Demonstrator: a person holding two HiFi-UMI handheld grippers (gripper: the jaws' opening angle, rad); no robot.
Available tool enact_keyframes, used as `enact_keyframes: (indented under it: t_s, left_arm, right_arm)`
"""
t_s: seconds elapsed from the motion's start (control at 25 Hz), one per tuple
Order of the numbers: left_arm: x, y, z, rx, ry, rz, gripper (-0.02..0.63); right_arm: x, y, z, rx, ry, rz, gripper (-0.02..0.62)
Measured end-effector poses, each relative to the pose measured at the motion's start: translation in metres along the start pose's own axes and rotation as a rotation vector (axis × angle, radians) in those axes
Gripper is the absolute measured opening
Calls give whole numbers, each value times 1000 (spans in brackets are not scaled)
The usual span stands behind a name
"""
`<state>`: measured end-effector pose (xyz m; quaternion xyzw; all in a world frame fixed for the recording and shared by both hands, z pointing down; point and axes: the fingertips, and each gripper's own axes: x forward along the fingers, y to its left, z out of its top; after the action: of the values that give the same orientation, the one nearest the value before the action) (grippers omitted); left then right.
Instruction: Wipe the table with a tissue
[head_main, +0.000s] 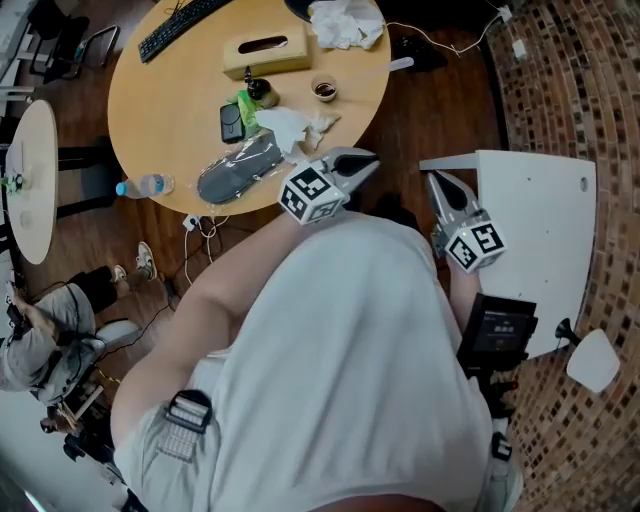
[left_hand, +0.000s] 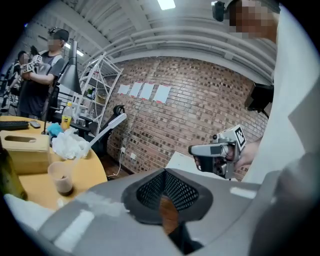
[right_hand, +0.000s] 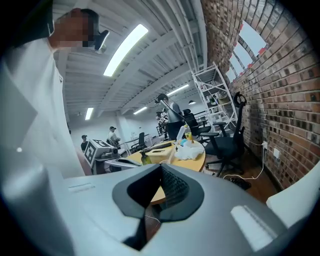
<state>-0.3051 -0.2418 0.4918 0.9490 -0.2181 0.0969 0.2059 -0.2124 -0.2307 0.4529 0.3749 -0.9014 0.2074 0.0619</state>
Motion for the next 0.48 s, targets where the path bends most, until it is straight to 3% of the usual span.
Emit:
enact_keyframes:
  t_s: [0.36,0.48]
  left_arm:
    - [-48,46,0,-64,-24,230,5]
    - [-58,57,-2,-60,-4,273,5]
  right_arm:
    - [56,9,9,-13,63,196,6]
    - [73,7,11,-27,83,248,7]
